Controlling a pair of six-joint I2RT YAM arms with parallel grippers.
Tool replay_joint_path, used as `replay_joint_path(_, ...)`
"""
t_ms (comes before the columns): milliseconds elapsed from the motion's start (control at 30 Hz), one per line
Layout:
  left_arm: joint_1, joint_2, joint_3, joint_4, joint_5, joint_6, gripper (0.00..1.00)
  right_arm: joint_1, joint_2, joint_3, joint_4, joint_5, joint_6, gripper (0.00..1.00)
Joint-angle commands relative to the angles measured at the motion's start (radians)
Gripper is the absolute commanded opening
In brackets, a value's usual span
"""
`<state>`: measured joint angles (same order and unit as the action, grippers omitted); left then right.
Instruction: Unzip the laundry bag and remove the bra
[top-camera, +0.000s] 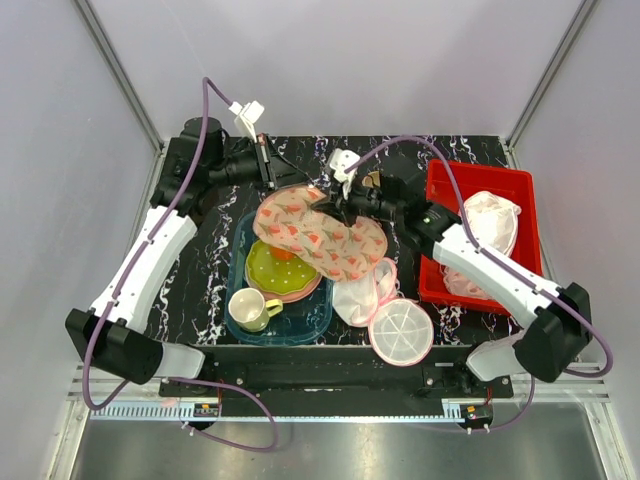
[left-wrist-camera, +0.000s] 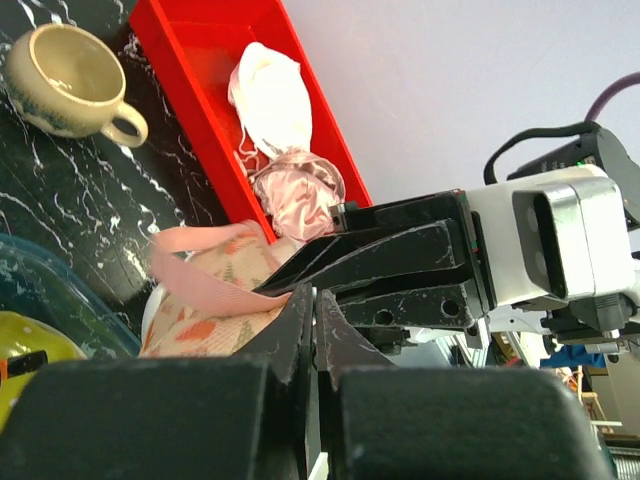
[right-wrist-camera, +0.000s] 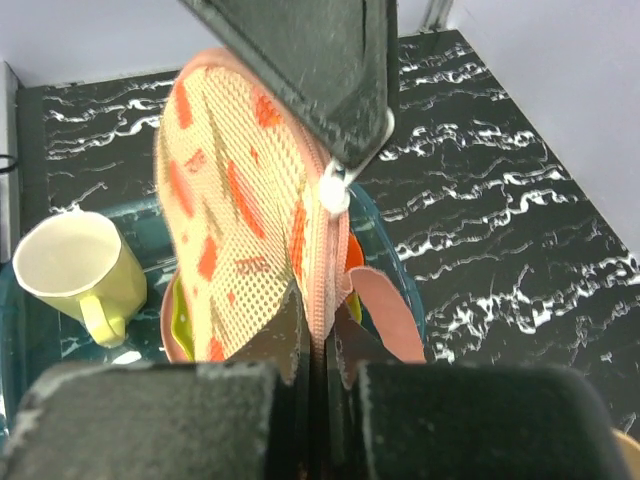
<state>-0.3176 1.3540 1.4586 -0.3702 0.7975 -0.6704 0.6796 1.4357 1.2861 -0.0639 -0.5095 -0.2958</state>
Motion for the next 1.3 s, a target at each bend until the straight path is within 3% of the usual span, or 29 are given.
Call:
replay_joint_path(0,0.006,0.002,0.091,-0.024,-0.026,0.049,0.00,-0.002,-0.145,-0.105,0.096,0.133,-0.009,0.00)
replay_joint_path(267,0.141,-0.042,0.030,-0.035,0.008,0.046,0.00,-0.002,-0.394,-0.301,0.303,0.431,0.055,0.00)
replay_joint_path(467,0.147,-0.067,-0.110,0.077,0.058,-0.037,0.00,-0.002,-0.391,-0.355,0.519,0.633,0.270,0.00)
replay_joint_path(600,0.150,-0.088,-0.199,0.109,0.043,-0.052,0.00,-0.002,-0.357,-0.320,0.579,0.625,0.388,0.00)
replay_joint_path(767,0.189,-0.107,-0.215,0.087,0.032,-0.038,0.00,-0.002,-0.385,-0.347,0.673,0.603,0.388,0.00)
replay_joint_path(1033,0.198,-0.029,-0.189,0.146,0.037,-0.066,0.00,-0.006,-0.434,-0.328,0.644,0.615,0.501,0.00)
replay_joint_path(1267,0.195,0.076,-0.130,0.148,0.028,-0.098,0.00,-0.011,-0.263,-0.085,0.265,0.710,0.638,0.00)
